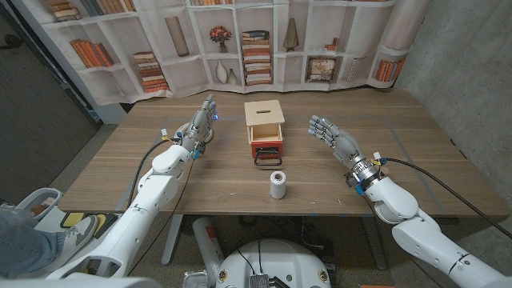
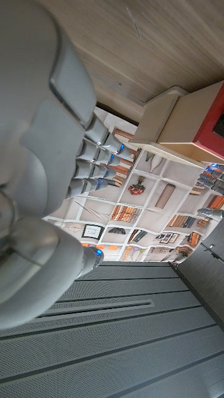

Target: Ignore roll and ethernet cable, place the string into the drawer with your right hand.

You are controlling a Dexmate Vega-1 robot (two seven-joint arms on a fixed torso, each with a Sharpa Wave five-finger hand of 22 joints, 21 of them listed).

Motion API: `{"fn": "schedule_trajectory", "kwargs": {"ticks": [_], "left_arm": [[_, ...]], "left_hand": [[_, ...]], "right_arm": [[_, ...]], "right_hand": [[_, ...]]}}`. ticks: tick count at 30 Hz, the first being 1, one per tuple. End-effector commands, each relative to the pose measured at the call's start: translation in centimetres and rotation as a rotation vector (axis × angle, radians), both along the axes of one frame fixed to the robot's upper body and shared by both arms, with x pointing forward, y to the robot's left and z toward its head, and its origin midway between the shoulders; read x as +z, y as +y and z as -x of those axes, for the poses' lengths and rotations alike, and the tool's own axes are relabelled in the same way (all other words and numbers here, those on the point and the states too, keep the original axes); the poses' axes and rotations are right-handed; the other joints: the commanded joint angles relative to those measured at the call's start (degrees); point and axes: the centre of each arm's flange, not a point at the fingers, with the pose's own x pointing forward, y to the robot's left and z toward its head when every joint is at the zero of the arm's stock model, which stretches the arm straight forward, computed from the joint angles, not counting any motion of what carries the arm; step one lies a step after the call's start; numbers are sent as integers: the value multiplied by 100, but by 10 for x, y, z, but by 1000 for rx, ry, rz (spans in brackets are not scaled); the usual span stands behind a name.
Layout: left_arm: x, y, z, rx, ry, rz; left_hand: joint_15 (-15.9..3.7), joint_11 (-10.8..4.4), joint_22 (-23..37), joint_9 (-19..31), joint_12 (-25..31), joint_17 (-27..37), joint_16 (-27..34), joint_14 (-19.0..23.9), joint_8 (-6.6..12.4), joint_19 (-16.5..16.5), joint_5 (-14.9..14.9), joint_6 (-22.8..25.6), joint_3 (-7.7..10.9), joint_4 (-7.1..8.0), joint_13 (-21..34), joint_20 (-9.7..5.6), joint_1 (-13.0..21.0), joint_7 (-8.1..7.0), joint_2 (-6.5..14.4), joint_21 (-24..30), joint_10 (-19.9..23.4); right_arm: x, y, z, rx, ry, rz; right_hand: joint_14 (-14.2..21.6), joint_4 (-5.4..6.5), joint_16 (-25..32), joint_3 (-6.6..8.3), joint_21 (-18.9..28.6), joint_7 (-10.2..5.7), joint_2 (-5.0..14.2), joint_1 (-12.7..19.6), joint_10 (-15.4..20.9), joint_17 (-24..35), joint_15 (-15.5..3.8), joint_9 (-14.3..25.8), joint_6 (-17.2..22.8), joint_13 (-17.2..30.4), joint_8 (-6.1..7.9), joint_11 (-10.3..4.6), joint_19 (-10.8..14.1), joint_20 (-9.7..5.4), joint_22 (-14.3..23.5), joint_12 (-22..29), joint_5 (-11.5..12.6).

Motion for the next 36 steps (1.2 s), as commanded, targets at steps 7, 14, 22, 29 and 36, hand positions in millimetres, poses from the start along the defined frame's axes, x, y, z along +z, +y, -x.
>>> {"fn": "schedule_trajectory", "kwargs": {"ticks": [7, 14, 22, 29, 36], "left_arm": [[-1, -4, 0, -4, 4, -4], [-2, -6, -2, -11, 3, -1], [-3, -10, -3, -17, 4, -7], [-5, -11, -2, -21, 3, -4], [-6, -13, 1, -13, 3, -9]], "left_hand": [[16, -9, 9, 24, 27, 16, 23, -534, 37, -727, 38, -221, -18, -26, 10, 53, 55, 1, 0, 40, -283], [20, -6, 10, 24, 29, 16, 24, -526, 39, -727, 41, -210, -25, -28, 10, 58, 62, 2, 3, 40, -277], [20, -3, 10, 24, 30, 16, 28, -514, 39, -723, 44, -203, -32, -30, 10, 61, 71, -5, 6, 41, -271], [18, -4, 10, 25, 30, 17, 28, -508, 39, -722, 47, -195, -40, -32, 11, 65, 78, -8, 9, 42, -268], [17, -4, 10, 25, 30, 17, 28, -505, 39, -721, 50, -190, -46, -34, 11, 73, 84, -9, 10, 42, -265]], "right_arm": [[-5, 7, 14, 19, -16, 36], [-9, 11, 20, 30, -10, 49], [-13, 14, 31, 17, -32, 74], [-17, 17, 37, 35, -30, 83], [-22, 20, 42, 27, -39, 103]], "right_hand": [[98, -41, -10, 8, -45, -7, 56, 30, 109, 34, 15, 19, -12, 13, 21, -4, 31, -1, 35, 45, -35], [84, -46, -21, 3, -66, -14, 50, 28, 122, 39, 24, 20, -1, 14, 26, -6, 13, -5, 36, 48, -37], [67, -54, -34, 2, -89, -25, 52, 32, 117, 43, 30, 20, 2, 15, 27, -8, -3, -3, 37, 43, -39], [69, -62, -37, 1, -104, -27, 51, 37, 114, 45, 34, 20, -4, 16, 25, -7, -7, 4, 38, 39, -40], [68, -73, -43, 2, -118, -28, 50, 47, 113, 46, 33, 20, -6, 16, 25, -10, -3, 3, 38, 36, -40]]}}
